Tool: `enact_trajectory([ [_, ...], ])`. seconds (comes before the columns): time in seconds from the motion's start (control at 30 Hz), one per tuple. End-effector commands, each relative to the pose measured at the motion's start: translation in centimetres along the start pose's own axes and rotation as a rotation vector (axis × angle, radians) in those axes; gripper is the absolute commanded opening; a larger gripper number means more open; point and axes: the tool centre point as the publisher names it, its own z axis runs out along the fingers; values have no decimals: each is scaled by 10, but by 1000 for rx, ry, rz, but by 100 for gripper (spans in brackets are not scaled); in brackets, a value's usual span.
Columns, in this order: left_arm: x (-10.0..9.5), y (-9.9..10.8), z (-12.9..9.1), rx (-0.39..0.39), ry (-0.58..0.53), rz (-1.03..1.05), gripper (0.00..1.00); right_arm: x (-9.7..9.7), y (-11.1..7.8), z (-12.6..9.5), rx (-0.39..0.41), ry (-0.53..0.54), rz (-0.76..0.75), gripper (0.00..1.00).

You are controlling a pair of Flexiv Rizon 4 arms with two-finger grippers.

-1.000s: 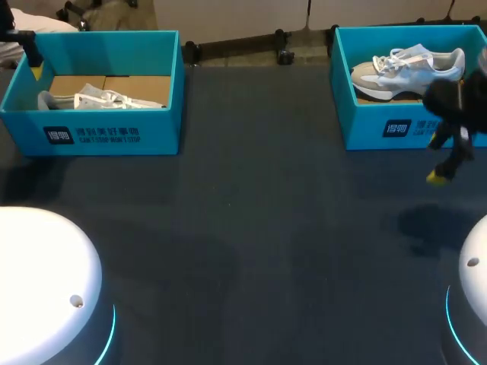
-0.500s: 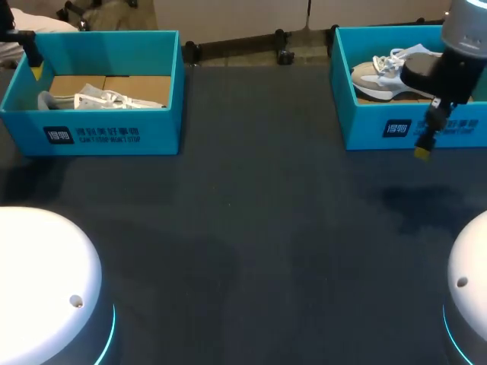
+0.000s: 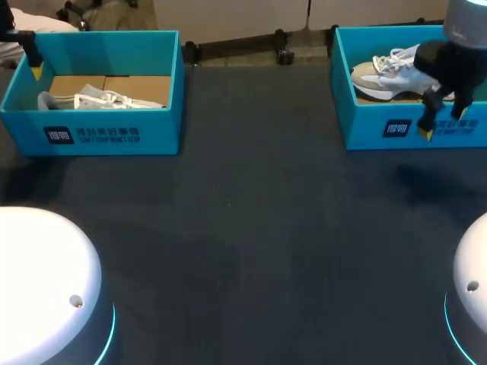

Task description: Take the shoe out of the shoebox, open the shoe tongue, remove and reinsert the insole, then place the shoe into the shoebox

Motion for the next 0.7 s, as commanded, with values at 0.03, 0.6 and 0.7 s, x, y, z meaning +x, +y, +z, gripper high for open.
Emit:
enact_trajectory([
  [0.03,0,0,-1,0,3,1,100,-22,24,-10,16,-82,163,100],
  [0.6,0,0,-1,0,3,1,100,-30,29,-16,4,-106,180,100],
  [0.7,0,0,-1,0,3,1,100,-30,29,-16,4,-106,180,100],
])
